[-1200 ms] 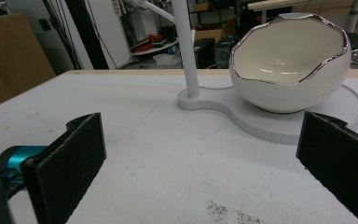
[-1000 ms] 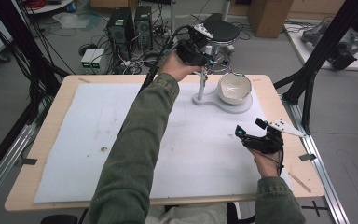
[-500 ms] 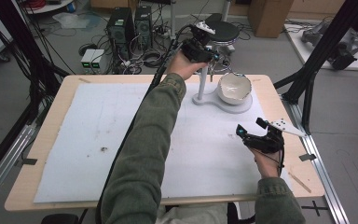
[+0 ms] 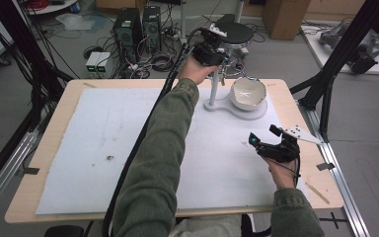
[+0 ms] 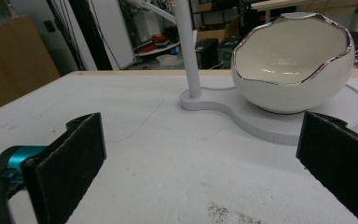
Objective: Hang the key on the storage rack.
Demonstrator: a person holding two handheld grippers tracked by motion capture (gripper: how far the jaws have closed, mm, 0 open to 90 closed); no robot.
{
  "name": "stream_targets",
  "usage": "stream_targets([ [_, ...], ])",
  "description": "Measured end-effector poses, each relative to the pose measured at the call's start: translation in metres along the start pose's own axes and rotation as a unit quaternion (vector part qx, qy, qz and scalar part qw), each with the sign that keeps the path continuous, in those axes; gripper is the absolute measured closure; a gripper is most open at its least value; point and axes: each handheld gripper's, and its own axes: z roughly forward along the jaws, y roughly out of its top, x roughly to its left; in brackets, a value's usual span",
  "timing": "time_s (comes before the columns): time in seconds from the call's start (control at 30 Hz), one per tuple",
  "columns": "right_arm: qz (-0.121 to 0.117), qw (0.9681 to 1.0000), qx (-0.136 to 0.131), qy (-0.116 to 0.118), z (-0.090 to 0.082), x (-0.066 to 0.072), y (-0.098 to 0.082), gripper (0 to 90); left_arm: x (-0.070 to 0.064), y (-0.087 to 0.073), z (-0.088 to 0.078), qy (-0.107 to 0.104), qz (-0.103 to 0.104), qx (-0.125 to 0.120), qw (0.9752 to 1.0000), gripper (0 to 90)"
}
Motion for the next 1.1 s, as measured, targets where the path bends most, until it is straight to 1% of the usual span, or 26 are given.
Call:
stream_targets([
  [0.03, 0.001, 1.0, 0.0, 0.0, 0.0, 0.0, 0.0, 0.4, 0.0, -0.002, 0.0, 0.009, 0.002, -0.006, 0.9999, 80.6],
  [0.07, 0.001, 1.0, 0.0, 0.0, 0.0, 0.0, 0.0, 0.4, 0.0, -0.002, 0.0, 0.009, 0.002, -0.006, 0.9999, 80.7],
  [0.1, 0.0, 1.0, -0.001, -0.001, 0.0, -0.001, 0.0, 0.4, -0.001, -0.004, 0.001, 0.017, 0.008, -0.011, 0.9998, 80.6],
  [0.2, -0.001, 1.0, -0.002, -0.003, 0.0, -0.001, 0.0, 0.4, -0.002, -0.008, 0.002, 0.018, 0.013, -0.016, 0.9996, 80.5],
  [0.23, -0.001, 1.0, -0.002, -0.004, 0.0, -0.001, 0.0, 0.4, -0.002, -0.01, 0.002, 0.021, 0.017, -0.01, 0.9996, 80.3],
  [0.33, -0.002, 1.0, -0.002, -0.004, -0.001, -0.001, 0.0, 0.4, -0.003, -0.014, 0.0, 0.027, 0.02, -0.018, 0.9993, 79.8],
  [0.37, -0.002, 1.0, -0.002, -0.004, -0.001, -0.001, 0.0, 0.4, -0.006, -0.016, -0.003, 0.047, 0.038, -0.019, 0.998, 79.3],
  [0.4, -0.002, 1.0, -0.002, -0.004, -0.001, -0.001, 0.0, 0.4, -0.006, -0.016, -0.003, 0.047, 0.038, -0.019, 0.998, 78.3],
  [0.47, -0.001, 1.0, -0.002, -0.004, -0.001, -0.001, 0.0, 0.4, -0.006, -0.019, -0.004, 0.045, 0.033, -0.02, 0.9982, 71.6],
  [0.5, 0.0, 1.0, -0.002, -0.003, -0.001, -0.001, 0.0, 0.4, -0.003, -0.022, -0.006, 0.036, 0.025, -0.019, 0.9988, 68.6],
  [0.53, 0.0, 1.0, -0.002, -0.003, -0.001, -0.001, 0.0, 0.4, -0.003, -0.022, -0.006, 0.036, 0.025, -0.019, 0.9988, 65.7],
  [0.57, 0.0, 1.0, -0.001, -0.002, 0.0, -0.001, 0.0, 0.4, -0.002, -0.024, -0.007, 0.025, 0.011, -0.025, 0.9993, 60.8],
  [0.6, 0.0, 1.0, -0.001, -0.002, 0.0, -0.001, 0.0, 0.4, -0.002, -0.024, -0.007, 0.025, 0.011, -0.025, 0.9993, 57.3],
  [0.63, -0.002, 1.0, -0.002, -0.003, 0.0, -0.001, 0.0, 0.4, -0.001, -0.024, -0.009, 0.014, 0.006, -0.027, 0.9995, 54.1],
  [0.67, -0.002, 1.0, -0.002, -0.003, 0.0, -0.001, 0.0, 0.4, -0.001, -0.024, -0.009, 0.014, 0.006, -0.027, 0.9995, 50.7],
  [0.7, 0.001, 1.0, -0.001, -0.002, 0.0, -0.001, 0.0, 0.4, -0.001, -0.024, -0.01, 0.008, 0.003, -0.028, 0.9996, 50.7],
  [0.73, 0.001, 1.0, -0.001, -0.002, 0.0, -0.001, 0.0, 0.4, -0.002, -0.023, -0.011, 0.004, 0.002, -0.031, 0.9995, 47.2],
  [0.77, 0.002, 1.0, -0.002, -0.003, 0.0, -0.001, 0.001, 0.4, -0.003, -0.023, -0.014, -0.004, 0.0, -0.037, 0.9993, 40.1],
  [0.8, 0.002, 1.0, -0.002, -0.003, 0.0, -0.001, 0.001, 0.4, -0.003, -0.023, -0.014, -0.004, 0.0, -0.037, 0.9993, 36.4],
  [0.83, 0.003, 1.0, -0.002, -0.002, 0.0, -0.002, 0.001, 0.4, -0.005, -0.024, -0.016, -0.012, -0.001, -0.044, 0.9989, 30.6],
  [0.9, 0.004, 1.0, -0.002, -0.001, 0.0, -0.002, 0.001, 0.4, -0.009, -0.025, -0.018, -0.01, -0.004, -0.057, 0.9983, 20.5],
  [0.93, 0.004, 1.0, -0.002, -0.001, 0.0, -0.002, 0.001, 0.4, -0.009, -0.025, -0.018, -0.01, -0.004, -0.057, 0.9983, 16.0],
  [0.97, 0.005, 1.0, -0.002, -0.001, -0.001, -0.002, 0.001, 0.4, -0.009, -0.028, -0.021, -0.012, -0.015, -0.058, 0.9981, 15.2],
  [1.0, 0.005, 1.0, -0.002, -0.001, -0.001, -0.002, 0.001, 0.4, -0.009, -0.028, -0.021, -0.012, -0.015, -0.058, 0.9981, 13.2],
  [1.03, 0.005, 1.0, -0.003, 0.0, -0.001, -0.002, 0.001, 0.4, -0.01, -0.03, -0.023, -0.003, -0.018, -0.052, 0.9985, 10.1],
  [1.1, 0.007, 1.0, -0.004, -0.001, -0.002, -0.002, 0.001, 0.4, -0.009, -0.033, -0.024, 0.0, -0.024, -0.044, 0.9987, 3.1],
])
